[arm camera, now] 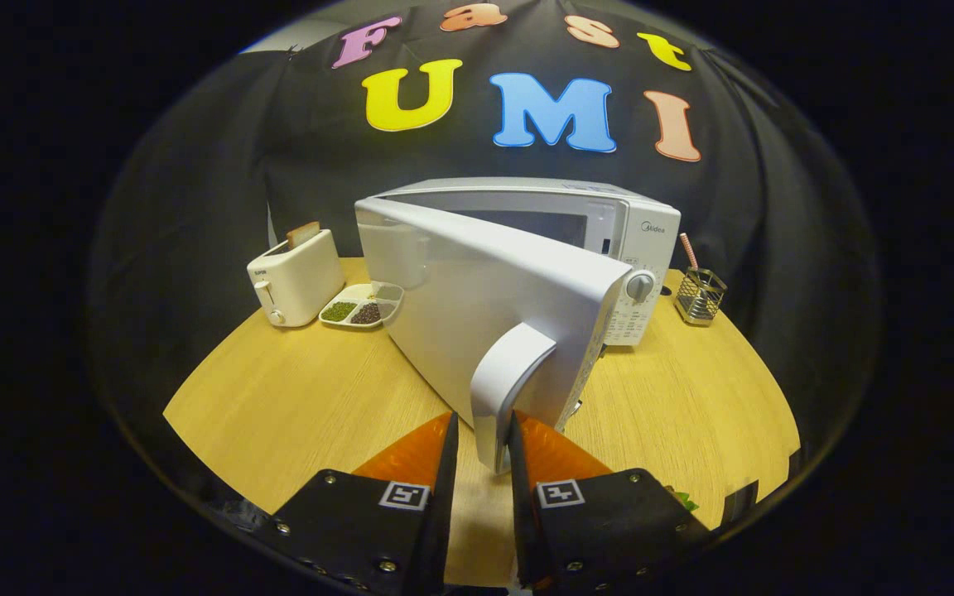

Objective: Open the microwave, put the food inside, and close the microwave door.

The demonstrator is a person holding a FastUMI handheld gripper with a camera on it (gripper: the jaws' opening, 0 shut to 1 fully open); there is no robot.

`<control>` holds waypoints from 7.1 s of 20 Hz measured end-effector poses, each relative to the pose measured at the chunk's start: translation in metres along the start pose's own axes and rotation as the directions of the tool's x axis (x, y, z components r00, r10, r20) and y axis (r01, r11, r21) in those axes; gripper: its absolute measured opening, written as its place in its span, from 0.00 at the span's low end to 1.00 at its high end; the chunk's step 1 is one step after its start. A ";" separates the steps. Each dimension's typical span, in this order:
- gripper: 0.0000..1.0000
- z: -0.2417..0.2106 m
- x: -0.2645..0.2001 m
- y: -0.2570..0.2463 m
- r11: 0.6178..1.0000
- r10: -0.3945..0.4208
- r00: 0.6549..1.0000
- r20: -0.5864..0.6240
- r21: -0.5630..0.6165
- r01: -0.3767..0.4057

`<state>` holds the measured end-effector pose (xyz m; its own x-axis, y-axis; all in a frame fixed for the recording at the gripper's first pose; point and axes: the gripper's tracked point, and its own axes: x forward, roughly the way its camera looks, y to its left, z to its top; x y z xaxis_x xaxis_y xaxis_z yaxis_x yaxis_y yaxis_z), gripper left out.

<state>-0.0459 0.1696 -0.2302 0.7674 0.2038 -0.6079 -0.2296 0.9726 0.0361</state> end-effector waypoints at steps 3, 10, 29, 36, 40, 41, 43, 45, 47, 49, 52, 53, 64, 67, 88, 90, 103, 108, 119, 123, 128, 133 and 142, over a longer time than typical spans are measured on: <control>0.33 -0.007 -0.007 0.019 0.999 0.024 1.000 -0.008 -0.024 -0.024; 0.33 -0.026 -0.027 0.074 0.991 0.089 0.995 -0.038 -0.098 -0.093; 0.33 -0.042 -0.054 0.204 0.897 0.375 0.921 -0.107 -0.211 -0.389; 0.33 -0.021 -0.067 0.257 0.795 0.563 0.823 -0.075 -0.223 -0.564; 0.56 0.005 -0.102 0.285 0.689 0.707 0.706 -0.028 -0.198 -0.697; 0.71 0.015 -0.109 0.286 0.667 0.731 0.683 -0.008 -0.204 -0.716; 0.99 0.035 -0.123 0.283 0.635 0.765 0.643 0.031 -0.207 -0.744; 0.99 0.060 -0.136 0.275 0.623 0.779 0.621 0.080 -0.201 -0.756; 0.98 0.079 -0.147 0.262 0.629 0.777 0.617 0.127 -0.199 -0.752; 0.98 0.096 -0.154 0.245 0.638 0.770 0.616 0.167 -0.196 -0.744; 0.98 0.114 -0.156 0.213 0.666 0.745 0.633 0.209 -0.191 -0.721; 0.98 0.118 -0.155 0.202 0.677 0.735 0.642 0.218 -0.191 -0.711; 0.98 0.126 -0.130 0.068 0.809 0.583 0.776 0.239 -0.088 -0.581; 0.98 0.121 -0.120 0.034 0.839 0.541 0.811 0.224 -0.075 -0.539; 0.99 -0.005 -0.056 -0.118 0.934 0.357 0.933 -0.042 0.031 -0.356; 0.99 -0.018 -0.053 -0.128 0.938 0.348 0.934 -0.078 0.040 -0.345; 0.98 -0.096 -0.043 -0.135 0.909 0.410 0.866 -0.287 0.204 -0.363; 0.58 -0.099 -0.047 -0.126 0.893 0.427 0.848 -0.314 0.297 -0.340; 0.22 -0.085 -0.062 -0.110 0.897 0.400 0.854 -0.332 0.332 -0.291; 0.22 -0.064 -0.069 -0.107 0.902 0.380 0.876 -0.296 0.330 -0.279; 0.22 -0.032 -0.072 -0.101 0.894 0.354 0.908 -0.221 0.365 -0.260; 0.22 0.000 -0.067 -0.086 0.867 0.346 0.928 -0.138 0.426 -0.259; 0.22 0.054 -0.035 -0.045 0.816 0.328 0.944 -0.013 0.508 -0.277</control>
<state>-0.0304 0.1251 -0.1677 0.6416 0.5105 -0.5724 -0.0959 0.7939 0.6005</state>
